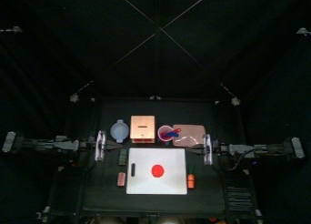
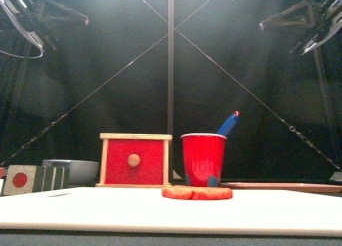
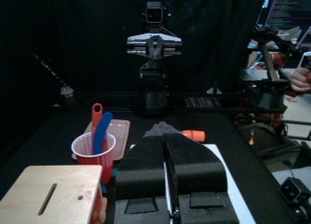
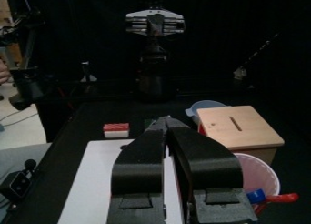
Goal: Get the cutter from the drawer then cut the dough then place the extra dough in the bowl
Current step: Open the drawer
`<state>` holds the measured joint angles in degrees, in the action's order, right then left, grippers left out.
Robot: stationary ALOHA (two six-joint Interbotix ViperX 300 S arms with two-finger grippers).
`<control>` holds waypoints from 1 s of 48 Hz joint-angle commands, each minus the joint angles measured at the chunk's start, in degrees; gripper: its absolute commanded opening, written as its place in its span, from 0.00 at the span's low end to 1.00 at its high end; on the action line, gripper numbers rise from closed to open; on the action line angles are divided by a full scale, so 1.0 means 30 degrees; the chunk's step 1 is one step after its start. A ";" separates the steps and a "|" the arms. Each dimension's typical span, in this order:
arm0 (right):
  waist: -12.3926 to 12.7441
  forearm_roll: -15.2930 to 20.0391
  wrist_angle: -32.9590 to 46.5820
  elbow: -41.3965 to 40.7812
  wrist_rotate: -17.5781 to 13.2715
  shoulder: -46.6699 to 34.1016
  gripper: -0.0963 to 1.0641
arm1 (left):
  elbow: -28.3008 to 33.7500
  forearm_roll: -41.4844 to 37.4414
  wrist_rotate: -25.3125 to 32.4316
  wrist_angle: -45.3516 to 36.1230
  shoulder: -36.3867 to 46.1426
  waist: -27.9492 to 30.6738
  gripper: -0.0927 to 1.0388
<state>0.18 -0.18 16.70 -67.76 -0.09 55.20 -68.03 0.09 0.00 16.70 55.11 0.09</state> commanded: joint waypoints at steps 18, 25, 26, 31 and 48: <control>0.4219 -0.4863 0.2607 0.4277 0.0205 -0.9287 0.05 | -0.1582 0.4834 -0.0439 0.8730 -0.3662 0.0146 0.14; 0.5098 -0.6299 0.4453 0.7178 0.0234 -1.3740 0.05 | -0.1699 0.8408 -0.1641 1.1104 -0.5830 -0.1289 0.14; 0.5186 -0.6475 0.4629 0.7617 0.0234 -1.4326 0.05 | -0.1641 0.8672 -0.1787 1.1250 -0.6123 -0.1553 0.14; 0.5654 -0.7383 0.5098 0.9990 0.0205 -1.7168 0.05 | -0.1289 0.9316 -0.2607 1.1719 -0.7646 -0.2402 0.14; 0.6914 -0.8086 0.5068 1.5557 0.0000 -2.3291 0.05 | 0.0117 1.0723 -0.4570 1.1279 -1.1250 -0.2725 0.14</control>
<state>19.86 -24.52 31.46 -25.14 0.18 -13.27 -70.05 31.99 -13.27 50.45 23.03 -8.09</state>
